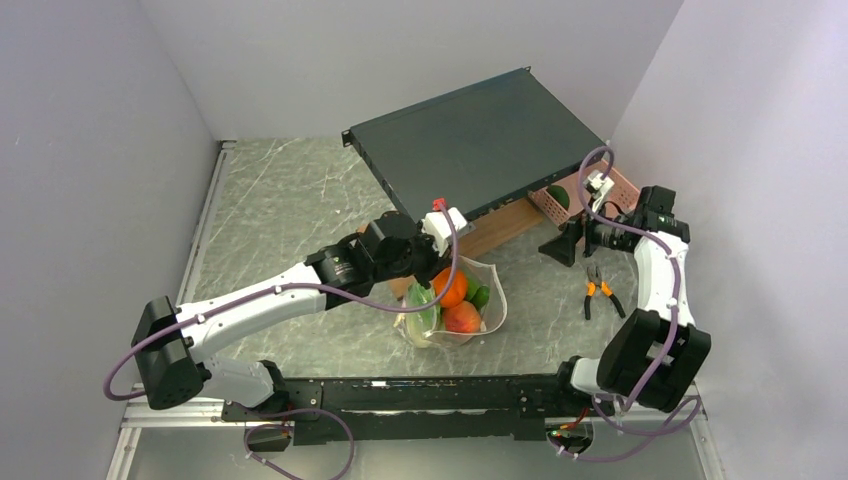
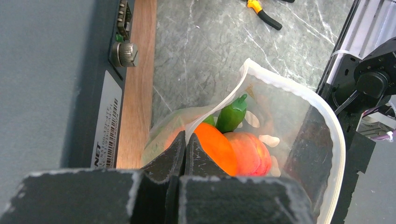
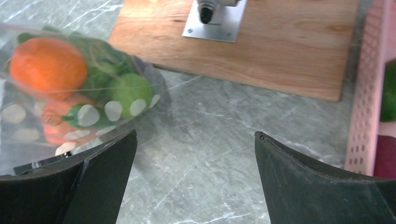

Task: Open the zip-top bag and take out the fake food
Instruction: Place the fake vegetable in the bin.

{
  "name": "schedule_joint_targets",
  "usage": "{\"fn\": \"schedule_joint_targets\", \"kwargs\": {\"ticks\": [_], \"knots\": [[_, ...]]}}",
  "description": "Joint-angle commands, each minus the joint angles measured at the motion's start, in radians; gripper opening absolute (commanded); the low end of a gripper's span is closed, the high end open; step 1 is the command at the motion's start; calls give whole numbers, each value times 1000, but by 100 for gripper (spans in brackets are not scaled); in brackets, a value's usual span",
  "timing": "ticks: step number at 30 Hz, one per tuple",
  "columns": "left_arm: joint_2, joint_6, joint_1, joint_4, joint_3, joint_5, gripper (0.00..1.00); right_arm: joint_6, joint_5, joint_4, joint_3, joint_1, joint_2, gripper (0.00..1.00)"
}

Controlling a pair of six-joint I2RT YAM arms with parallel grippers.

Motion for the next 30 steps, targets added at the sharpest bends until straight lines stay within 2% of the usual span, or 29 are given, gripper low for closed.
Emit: {"fn": "schedule_joint_targets", "kwargs": {"ticks": [1,10,18,26,30], "knots": [[26,5,20,98,79,30,0,-261,-62,-221,53,43,-52,97],[31,-7,27,94,94,54,0,-447,-7,-360,24,182,-168,98],[26,-27,34,107,94,66,0,-553,-18,-481,48,232,-218,98],[32,-31,35,108,93,69,0,-584,8,-488,64,300,-288,100],[45,-31,35,104,107,76,0,-538,-1,-449,85,356,-310,100]]}}
